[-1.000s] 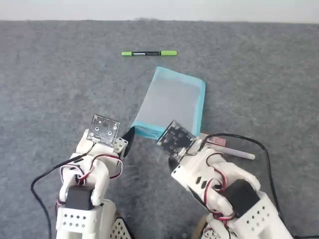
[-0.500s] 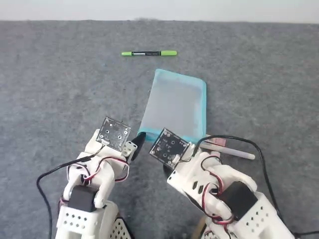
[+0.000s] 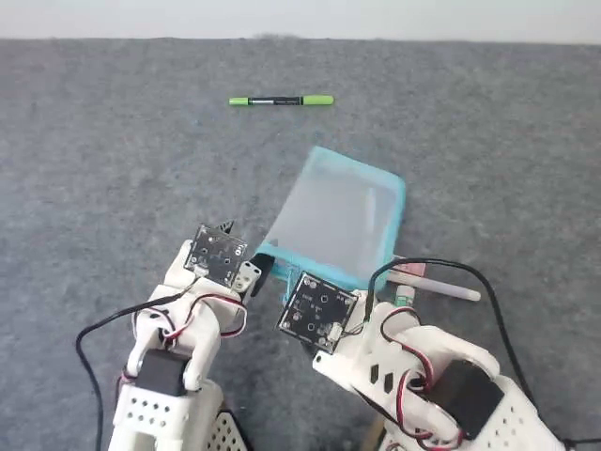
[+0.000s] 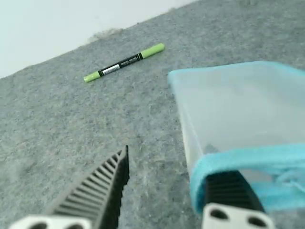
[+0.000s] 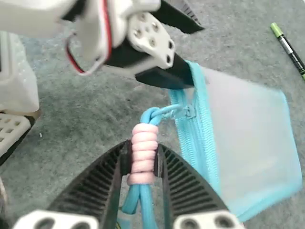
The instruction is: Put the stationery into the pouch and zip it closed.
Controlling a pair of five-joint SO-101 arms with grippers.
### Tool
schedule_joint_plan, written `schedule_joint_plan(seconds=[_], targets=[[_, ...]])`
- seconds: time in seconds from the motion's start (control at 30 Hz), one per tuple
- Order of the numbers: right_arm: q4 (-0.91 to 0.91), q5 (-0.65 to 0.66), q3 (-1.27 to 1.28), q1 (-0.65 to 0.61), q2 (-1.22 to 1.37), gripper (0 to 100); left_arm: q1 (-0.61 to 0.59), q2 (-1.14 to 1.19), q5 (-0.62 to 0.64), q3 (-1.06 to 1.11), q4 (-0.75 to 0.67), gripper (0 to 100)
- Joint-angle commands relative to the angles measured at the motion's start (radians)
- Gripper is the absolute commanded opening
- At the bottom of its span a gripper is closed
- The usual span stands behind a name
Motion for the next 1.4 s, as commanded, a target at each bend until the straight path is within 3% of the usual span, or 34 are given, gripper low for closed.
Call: schedule_joint_plan(seconds=[0.0,0.17,0.3,0.57,0.9,1.13,1.37], targets=[[0.005,0.032,-0.071,-0.035,-0.035,0.7,0.015,0.003,0.015,0.021,-0.101,23],[0.007,0.034,-0.069,-0.031,-0.033,0.7,0.11,-0.003,0.012,0.047,-0.132,12],[0.005,0.038,-0.038,-0.028,-0.031,0.7,0.114,-0.005,0.012,0.044,-0.132,1],[-0.041,0.038,0.023,0.145,-0.03,0.7,-0.077,-0.005,0.015,-0.05,-0.035,1],[-0.064,0.04,0.055,0.305,-0.002,0.7,-0.103,-0.005,0.055,-0.087,0.04,1],[-0.16,0.034,0.025,0.397,0.259,0.7,-0.216,-0.005,0.057,-0.088,0.017,1],[-0.168,0.009,-0.029,0.452,0.378,0.7,-0.235,-0.005,0.091,-0.088,0.012,1]])
